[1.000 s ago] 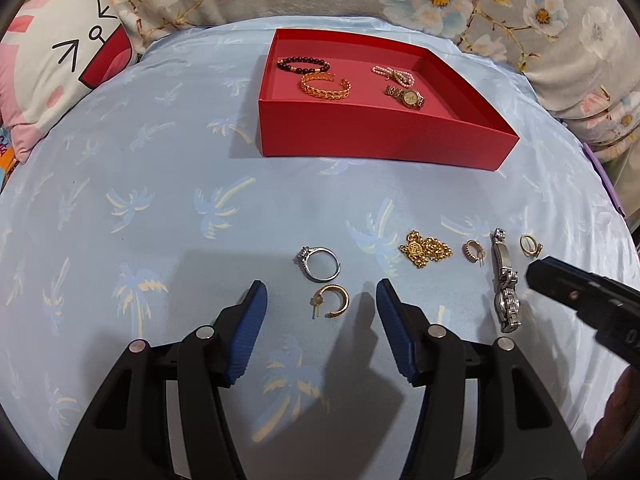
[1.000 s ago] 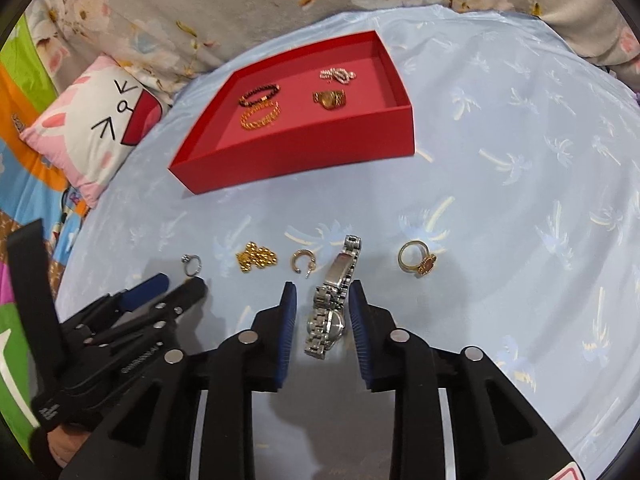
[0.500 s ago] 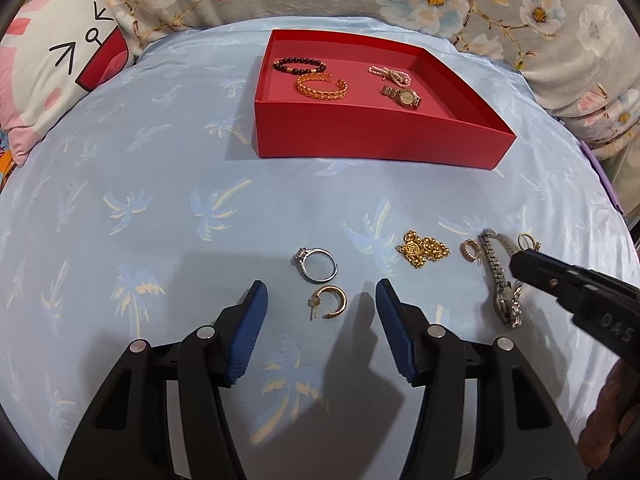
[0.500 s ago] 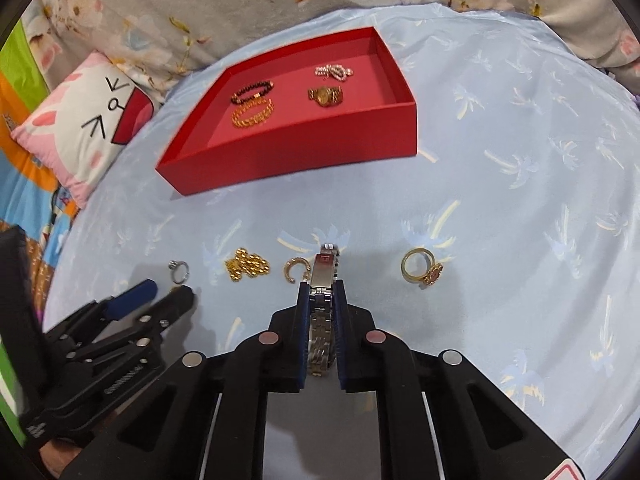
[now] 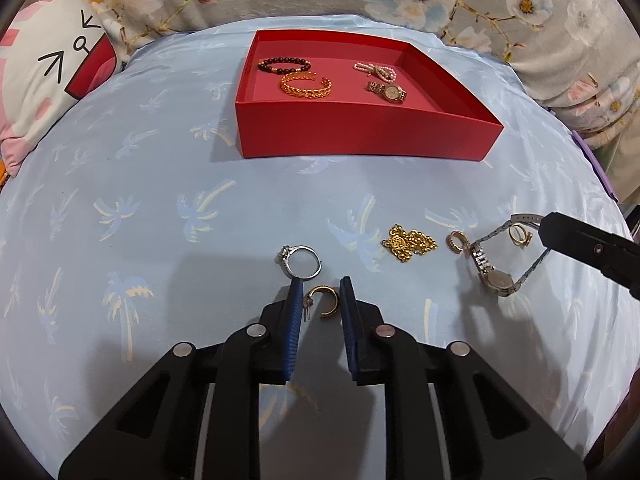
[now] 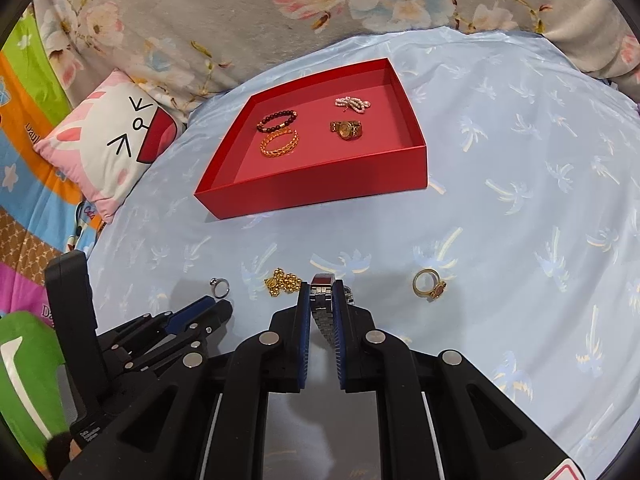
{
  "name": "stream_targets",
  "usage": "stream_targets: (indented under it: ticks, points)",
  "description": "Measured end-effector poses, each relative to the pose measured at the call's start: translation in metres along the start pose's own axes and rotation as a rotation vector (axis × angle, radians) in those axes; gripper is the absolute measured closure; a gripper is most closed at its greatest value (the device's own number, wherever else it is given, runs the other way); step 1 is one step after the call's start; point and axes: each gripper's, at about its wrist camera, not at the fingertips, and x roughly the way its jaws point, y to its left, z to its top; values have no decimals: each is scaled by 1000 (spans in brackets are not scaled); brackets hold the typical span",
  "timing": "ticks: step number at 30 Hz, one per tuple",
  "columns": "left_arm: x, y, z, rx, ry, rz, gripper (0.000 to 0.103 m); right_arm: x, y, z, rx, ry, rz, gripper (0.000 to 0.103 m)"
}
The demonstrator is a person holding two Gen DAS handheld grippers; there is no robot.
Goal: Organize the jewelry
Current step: 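Carry the silver watch with the right tool while the left grasps a gold hoop earring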
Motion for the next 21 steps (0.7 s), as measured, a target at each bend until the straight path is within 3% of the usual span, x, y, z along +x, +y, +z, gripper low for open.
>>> stream_targets:
  ticks: [10, 16, 21]
  points:
    - [-16, 0, 5, -20, -2, -59, 85, -32, 9, 20, -7, -75, 58, 93]
    - [-27, 8, 24, -27, -19, -75, 85, -45, 19, 67, -53, -147, 100, 94]
    - [-31, 17, 48, -30, -50, -61, 85, -24, 24, 125, -85, -183, 96, 94]
